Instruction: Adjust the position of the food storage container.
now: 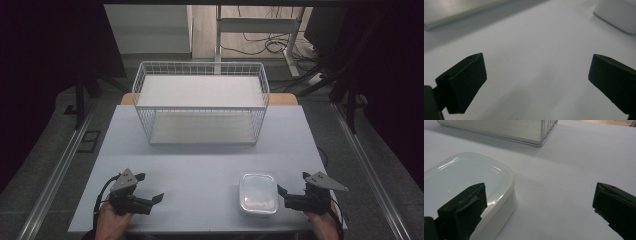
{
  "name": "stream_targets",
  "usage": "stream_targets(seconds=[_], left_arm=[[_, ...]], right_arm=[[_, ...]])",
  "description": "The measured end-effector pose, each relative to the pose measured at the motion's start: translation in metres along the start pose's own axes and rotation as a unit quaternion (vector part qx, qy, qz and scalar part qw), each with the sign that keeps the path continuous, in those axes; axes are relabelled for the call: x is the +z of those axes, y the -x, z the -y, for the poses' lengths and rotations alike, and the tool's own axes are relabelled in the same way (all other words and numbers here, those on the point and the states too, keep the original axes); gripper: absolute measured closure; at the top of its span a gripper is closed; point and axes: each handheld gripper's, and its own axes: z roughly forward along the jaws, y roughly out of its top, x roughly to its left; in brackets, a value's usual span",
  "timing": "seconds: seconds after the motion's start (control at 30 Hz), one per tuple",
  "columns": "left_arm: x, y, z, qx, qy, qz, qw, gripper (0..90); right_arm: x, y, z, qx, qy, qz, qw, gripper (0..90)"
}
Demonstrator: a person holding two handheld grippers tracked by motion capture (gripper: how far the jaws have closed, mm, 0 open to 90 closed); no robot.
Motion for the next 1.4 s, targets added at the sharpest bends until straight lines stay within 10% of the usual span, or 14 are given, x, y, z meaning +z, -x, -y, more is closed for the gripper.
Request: stream_targets(seconds=[0.4,0.73,1.13,1.4], left_arm=[[0.001,-0.002,0.003,0.008,0.004,-0.018,0.9998,0.4],[0.000,0.001,0.002,0.011,0.003,-0.013,0.9998,2.4],[-0.003,0.003,0.001,0.006,0.004,-0.003,1.0000,4.5],[-0.001,0.005,0.000,0.013,-0.001,-0.007,0.9999,5.2]], right_arm=[[-0.002,0.004,-0.003,0.025,0.003,0.035,0.9991,0.0],[-0.006,0.001,-0.007,0.022,-0.021,0.005,0.9995,0.0],[-0.008,-0.006,-0.011,0.026,-0.079,-0.013,0.9964,86.6],[0.008,-0.016,-0.015,0.004,-0.101,-0.031,0.9944,89.3]])
